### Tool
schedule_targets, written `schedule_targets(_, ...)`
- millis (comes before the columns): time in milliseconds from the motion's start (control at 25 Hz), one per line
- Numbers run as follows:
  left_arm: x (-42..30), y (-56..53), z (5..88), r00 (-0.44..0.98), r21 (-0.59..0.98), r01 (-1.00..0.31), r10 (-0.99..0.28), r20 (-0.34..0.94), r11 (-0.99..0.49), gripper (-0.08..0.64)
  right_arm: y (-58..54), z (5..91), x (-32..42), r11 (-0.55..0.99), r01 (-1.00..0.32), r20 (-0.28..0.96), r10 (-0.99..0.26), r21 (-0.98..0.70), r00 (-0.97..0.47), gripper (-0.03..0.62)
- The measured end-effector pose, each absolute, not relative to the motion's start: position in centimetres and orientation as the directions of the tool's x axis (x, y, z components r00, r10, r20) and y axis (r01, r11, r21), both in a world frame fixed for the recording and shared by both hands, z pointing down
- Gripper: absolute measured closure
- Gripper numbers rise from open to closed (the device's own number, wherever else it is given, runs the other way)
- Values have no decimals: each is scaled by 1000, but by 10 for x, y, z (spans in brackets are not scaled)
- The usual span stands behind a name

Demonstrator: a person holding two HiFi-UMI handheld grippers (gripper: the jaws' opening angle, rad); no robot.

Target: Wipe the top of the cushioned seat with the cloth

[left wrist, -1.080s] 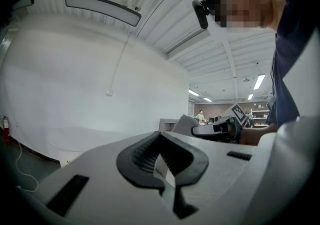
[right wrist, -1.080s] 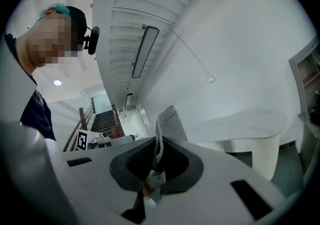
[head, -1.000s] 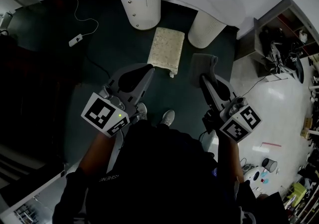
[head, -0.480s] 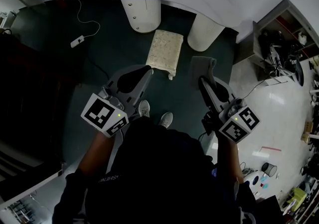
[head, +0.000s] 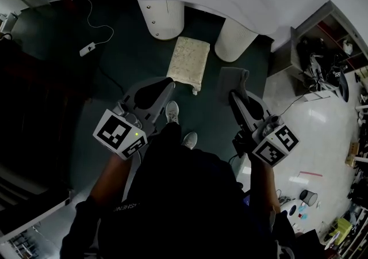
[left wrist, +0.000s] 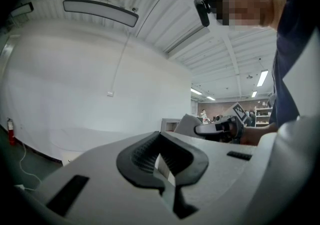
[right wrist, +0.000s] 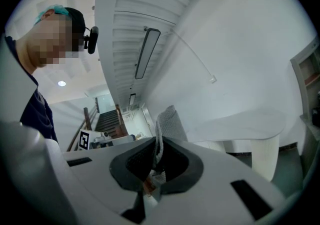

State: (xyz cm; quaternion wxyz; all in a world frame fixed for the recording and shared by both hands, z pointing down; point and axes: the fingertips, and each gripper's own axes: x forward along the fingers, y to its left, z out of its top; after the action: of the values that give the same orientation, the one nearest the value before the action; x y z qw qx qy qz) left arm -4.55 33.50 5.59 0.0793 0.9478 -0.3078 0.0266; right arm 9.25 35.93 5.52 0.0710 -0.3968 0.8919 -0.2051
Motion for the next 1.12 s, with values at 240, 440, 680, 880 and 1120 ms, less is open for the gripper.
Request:
schedule_targets(240,-44,318,69,816,148,-578,-568,105,-803,552,343,66,95,587,-689,53,-744,-425,-666,558)
schedule_targets(440,-45,290,77,818,164,-575,-564,111,-801,552,316,71,92,582,-689,69,-741,-432,-668,560)
schedule_targets(680,-50,223,89,821,182,-571,-558,121,-800,552,252,86,84,569,-688,100,-734,-451,-672,560)
schedule_targets(880,-54,167,100,822,201,-570,-554,133,-797,552,198,101,74,557,-687,134,-723,-466,-678,559)
schedule_targets(1120,-65,101,109,828,230,-561,-544,137,-795,552,133,112,59,543,-694,172,-715,-474,-677,558)
